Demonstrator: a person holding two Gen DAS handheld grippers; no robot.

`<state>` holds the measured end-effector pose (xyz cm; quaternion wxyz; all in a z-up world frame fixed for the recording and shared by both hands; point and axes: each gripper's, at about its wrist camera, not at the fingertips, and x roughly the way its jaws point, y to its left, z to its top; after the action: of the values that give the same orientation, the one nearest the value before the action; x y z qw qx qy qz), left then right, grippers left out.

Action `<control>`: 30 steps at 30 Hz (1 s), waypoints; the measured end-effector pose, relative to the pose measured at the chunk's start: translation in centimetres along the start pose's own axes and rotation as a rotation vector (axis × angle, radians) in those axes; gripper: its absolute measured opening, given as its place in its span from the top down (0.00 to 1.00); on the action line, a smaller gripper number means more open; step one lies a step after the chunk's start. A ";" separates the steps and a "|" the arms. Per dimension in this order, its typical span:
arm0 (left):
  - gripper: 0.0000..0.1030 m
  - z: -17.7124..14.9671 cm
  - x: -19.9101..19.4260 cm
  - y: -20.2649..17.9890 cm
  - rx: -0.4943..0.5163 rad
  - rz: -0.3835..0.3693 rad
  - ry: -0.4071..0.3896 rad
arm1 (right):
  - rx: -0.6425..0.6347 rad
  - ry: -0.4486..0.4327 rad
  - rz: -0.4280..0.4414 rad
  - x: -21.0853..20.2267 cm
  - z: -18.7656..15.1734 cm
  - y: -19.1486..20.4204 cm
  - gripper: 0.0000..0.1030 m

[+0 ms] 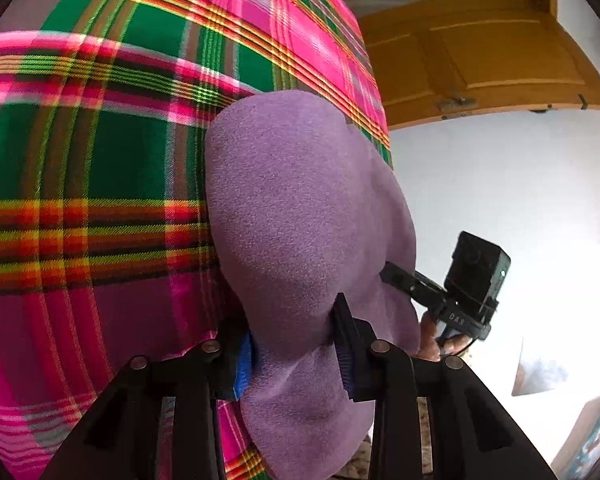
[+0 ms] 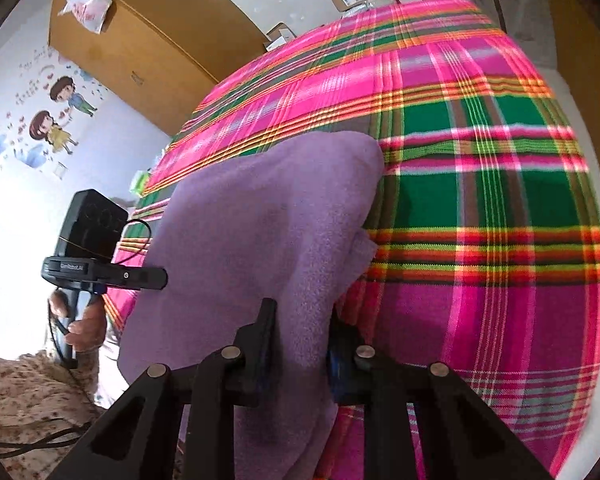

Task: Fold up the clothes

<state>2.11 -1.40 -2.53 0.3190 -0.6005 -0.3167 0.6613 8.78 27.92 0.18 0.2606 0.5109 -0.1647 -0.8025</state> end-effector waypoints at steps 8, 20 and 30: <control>0.68 0.3 0.1 -1.0 0.025 0.011 -0.010 | -0.014 -0.040 -0.045 -1.0 -0.4 1.3 0.80; 0.68 2.0 -2.1 -0.8 0.055 0.024 -0.057 | -0.038 -0.059 -0.024 0.4 1.6 4.2 0.81; 0.68 4.4 -4.6 0.9 0.018 0.045 -0.116 | -0.050 -0.044 0.039 3.5 5.0 5.8 0.81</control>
<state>-1.96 -5.79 -0.15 0.2908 -0.5651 -0.3151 0.7049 4.54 21.16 2.85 0.2853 0.4829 -0.1602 -0.8123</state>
